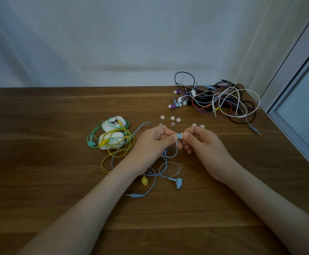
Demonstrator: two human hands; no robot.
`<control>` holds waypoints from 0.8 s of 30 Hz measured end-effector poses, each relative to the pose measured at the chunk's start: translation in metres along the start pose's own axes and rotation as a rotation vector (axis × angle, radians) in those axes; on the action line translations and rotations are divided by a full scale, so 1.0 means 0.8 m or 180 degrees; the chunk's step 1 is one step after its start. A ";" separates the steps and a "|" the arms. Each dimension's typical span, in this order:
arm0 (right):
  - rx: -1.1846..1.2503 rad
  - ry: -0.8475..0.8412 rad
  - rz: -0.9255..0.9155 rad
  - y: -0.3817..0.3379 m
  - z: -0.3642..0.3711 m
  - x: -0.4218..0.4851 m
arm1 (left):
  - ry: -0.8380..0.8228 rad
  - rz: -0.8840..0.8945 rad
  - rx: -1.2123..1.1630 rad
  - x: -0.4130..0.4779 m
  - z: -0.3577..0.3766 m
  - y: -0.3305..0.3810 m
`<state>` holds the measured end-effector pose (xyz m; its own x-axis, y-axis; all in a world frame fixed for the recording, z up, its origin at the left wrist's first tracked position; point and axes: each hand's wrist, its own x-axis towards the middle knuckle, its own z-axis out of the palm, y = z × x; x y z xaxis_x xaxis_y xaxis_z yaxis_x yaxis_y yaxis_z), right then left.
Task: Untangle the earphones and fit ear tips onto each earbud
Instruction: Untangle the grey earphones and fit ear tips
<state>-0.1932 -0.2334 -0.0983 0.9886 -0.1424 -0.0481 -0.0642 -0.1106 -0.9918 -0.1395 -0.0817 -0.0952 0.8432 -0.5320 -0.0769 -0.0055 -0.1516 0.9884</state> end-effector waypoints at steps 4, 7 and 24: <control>-0.0115 0.0039 -0.0065 0.000 0.000 -0.002 | -0.0075 0.0138 0.0097 -0.002 -0.002 0.001; -0.0155 -0.0002 -0.0106 0.001 0.000 -0.003 | -0.0120 0.0185 0.0219 -0.003 -0.004 0.001; 0.0363 0.0021 -0.0249 0.001 0.000 0.003 | -0.0090 0.0032 -0.0123 0.004 -0.004 -0.004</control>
<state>-0.1913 -0.2342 -0.0993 0.9891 -0.1443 0.0304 0.0294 -0.0092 -0.9995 -0.1347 -0.0802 -0.0981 0.8277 -0.5568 -0.0702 0.0074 -0.1142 0.9934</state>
